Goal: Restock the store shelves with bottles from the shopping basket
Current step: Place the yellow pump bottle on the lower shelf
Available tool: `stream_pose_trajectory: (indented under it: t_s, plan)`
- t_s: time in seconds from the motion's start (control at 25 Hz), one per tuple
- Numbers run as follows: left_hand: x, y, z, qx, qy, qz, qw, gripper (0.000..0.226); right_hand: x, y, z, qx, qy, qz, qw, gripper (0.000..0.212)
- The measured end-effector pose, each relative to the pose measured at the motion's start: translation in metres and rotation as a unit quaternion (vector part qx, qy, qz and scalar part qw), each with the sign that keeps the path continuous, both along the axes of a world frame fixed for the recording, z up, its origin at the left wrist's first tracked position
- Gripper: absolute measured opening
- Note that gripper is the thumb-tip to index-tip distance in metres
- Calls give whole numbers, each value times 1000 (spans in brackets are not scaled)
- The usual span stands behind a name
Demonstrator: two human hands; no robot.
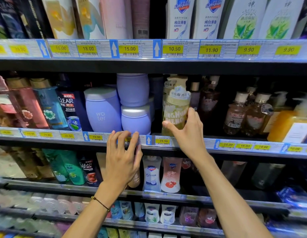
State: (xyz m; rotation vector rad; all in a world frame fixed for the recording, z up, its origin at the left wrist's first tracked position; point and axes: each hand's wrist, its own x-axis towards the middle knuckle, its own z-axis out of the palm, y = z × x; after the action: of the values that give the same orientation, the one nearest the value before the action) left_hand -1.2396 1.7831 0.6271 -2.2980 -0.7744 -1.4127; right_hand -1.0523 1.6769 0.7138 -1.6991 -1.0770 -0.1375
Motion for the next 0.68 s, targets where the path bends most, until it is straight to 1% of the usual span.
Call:
stream_pose_trajectory:
  t_s: [0.08, 0.16, 0.48, 0.56, 0.6, 0.68]
  plan:
    - [0, 0, -1, 0, 1, 3, 1000, 36, 2, 4, 3, -55, 1, -20, 998, 55]
    - [1, 0, 0, -2, 5, 9, 1000, 36, 3, 6, 7, -84, -1, -28, 996, 57]
    - [5, 0, -2, -6, 6, 25, 1000, 36, 1, 6, 3, -119, -32, -25, 992, 66]
    - [4, -2, 0, -7, 16, 31, 999, 36, 2, 4, 2, -135, -75, -37, 987, 67]
    - [2, -4, 1, -10, 22, 35, 999, 36, 2, 0, 0, -126, -107, -56, 985, 68]
    - [0, -7, 7, -17, 39, 42, 998, 37, 3, -12, -4, -63, -167, -92, 980, 71]
